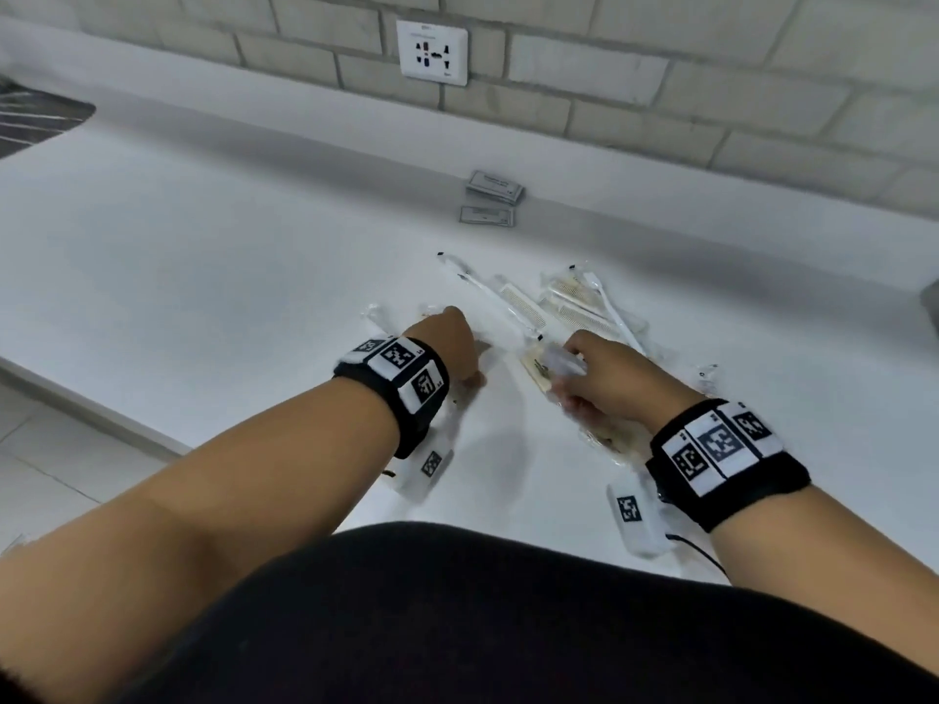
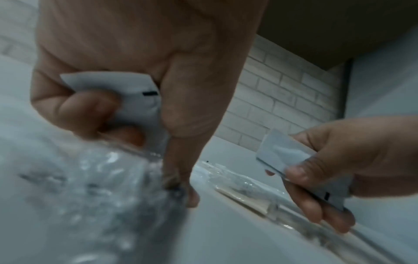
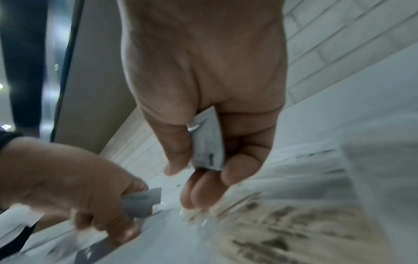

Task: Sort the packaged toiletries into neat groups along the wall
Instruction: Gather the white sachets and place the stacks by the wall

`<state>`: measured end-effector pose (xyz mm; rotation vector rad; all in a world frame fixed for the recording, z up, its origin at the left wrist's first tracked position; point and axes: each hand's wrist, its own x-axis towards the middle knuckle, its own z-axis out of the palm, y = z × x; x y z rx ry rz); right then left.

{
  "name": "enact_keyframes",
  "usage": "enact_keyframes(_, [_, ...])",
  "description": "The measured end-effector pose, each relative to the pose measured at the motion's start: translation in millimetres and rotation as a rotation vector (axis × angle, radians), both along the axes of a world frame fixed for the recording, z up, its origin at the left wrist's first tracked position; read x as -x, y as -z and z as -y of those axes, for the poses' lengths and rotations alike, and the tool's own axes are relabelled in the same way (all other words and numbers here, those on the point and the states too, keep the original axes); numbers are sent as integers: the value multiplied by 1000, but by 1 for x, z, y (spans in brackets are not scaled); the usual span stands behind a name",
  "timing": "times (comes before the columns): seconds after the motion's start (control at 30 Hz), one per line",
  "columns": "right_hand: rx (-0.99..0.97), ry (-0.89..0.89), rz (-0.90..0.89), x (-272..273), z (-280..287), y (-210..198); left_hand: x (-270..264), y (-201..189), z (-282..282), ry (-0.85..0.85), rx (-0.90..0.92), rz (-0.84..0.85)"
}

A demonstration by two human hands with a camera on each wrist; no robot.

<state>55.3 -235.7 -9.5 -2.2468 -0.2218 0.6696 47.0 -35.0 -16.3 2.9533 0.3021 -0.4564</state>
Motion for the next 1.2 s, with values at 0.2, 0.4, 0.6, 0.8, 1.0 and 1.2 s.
enact_keyframes(0.2, [-365,175,-60,-2,20,-12,8,0,19,12,230,87])
enact_keyframes(0.4, [-686,281,-29,-6,17,-29,20,-44,55,-155,1198,359])
enact_keyframes(0.6, [-868,374,20,1,-4,-38,26,-54,75,-162,1714,205])
enact_keyframes(0.8, [-583,267,203,-2,0,-34,25,-49,66,-207,1683,237])
enact_keyframes(1.0, [-853,473,238,-14,16,-38,17,-49,57,-367,1654,249])
enact_keyframes(1.2, [-880,507,155,-14,21,-42,11,-42,49,-325,1720,199])
